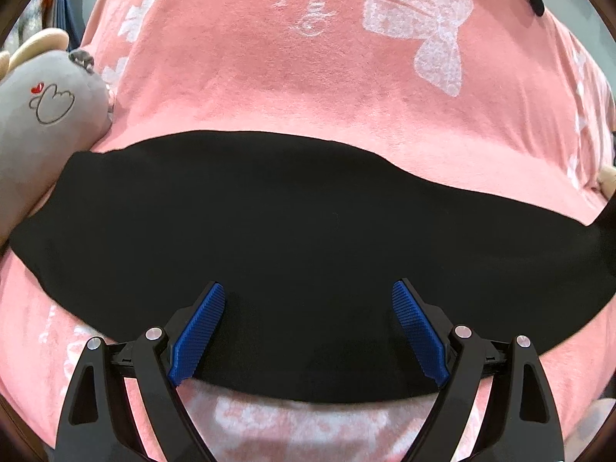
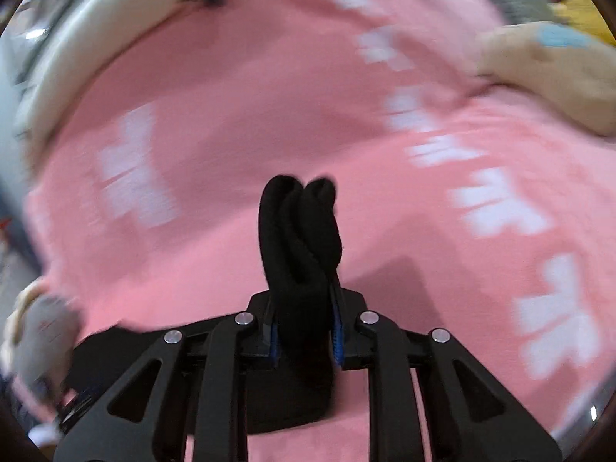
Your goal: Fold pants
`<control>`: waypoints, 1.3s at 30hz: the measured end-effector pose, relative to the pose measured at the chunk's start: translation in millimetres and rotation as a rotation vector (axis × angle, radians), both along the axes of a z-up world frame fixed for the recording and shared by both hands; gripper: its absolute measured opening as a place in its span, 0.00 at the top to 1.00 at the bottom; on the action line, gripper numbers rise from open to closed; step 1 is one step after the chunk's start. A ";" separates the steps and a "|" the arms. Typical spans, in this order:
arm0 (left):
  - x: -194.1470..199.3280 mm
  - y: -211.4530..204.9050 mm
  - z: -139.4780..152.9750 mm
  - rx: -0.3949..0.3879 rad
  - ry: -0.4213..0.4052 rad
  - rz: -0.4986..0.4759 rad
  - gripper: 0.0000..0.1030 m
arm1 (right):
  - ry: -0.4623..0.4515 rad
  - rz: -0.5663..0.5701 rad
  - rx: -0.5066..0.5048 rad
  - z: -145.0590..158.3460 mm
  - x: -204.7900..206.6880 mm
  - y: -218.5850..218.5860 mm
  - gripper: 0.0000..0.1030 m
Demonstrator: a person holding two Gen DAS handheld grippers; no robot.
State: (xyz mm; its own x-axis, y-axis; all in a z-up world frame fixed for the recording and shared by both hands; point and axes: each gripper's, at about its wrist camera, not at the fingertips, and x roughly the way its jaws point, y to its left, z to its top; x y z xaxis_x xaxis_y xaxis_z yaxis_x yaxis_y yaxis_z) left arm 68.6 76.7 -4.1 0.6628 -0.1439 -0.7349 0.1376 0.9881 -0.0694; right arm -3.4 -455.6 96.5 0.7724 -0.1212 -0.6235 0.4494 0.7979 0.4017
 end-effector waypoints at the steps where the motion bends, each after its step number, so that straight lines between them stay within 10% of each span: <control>1: -0.8 1.4 0.6 -0.006 0.003 -0.004 0.16 | 0.031 -0.047 0.000 -4.7 -6.1 -13.3 0.81; 4: -1.5 6.5 2.3 -0.028 0.019 -0.019 0.16 | 0.179 -0.116 0.082 -42.3 -20.8 -44.0 0.71; 7: -0.4 9.3 3.6 -0.059 0.030 -0.015 0.16 | 0.186 -0.233 -0.056 -33.0 -43.2 -17.0 0.70; 11: -2.9 3.3 4.0 -0.063 0.030 -0.028 0.16 | 0.096 0.106 -0.166 -6.9 -0.3 84.0 0.70; 15: -3.7 -10.4 3.1 -0.031 0.031 -0.061 0.16 | 0.191 0.444 -0.181 -41.0 63.3 167.4 0.77; 17: -4.6 -16.3 1.4 0.011 0.028 -0.063 0.16 | 0.271 0.425 -0.289 -63.1 80.6 168.4 0.77; 21: -5.2 -23.4 -0.1 0.046 0.026 -0.078 0.16 | 0.169 0.313 -0.197 -36.2 67.2 145.5 0.74; 33: 2.9 -20.2 -3.1 0.022 0.043 -0.040 0.16 | 0.186 0.688 -0.170 -60.2 129.3 264.0 0.75; 39: 7.0 -22.5 -4.0 0.053 0.036 -0.045 0.16 | 0.171 0.610 -0.204 -70.5 169.5 263.1 0.76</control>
State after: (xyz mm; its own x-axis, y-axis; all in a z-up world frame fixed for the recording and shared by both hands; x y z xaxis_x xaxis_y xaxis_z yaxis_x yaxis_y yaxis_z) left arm 75.5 54.2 -8.0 0.6294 -0.1331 -0.7656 0.1801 0.9834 -0.0228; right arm 166.1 -192.5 25.9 0.6320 0.1773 -0.7544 -0.0627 0.9820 0.1783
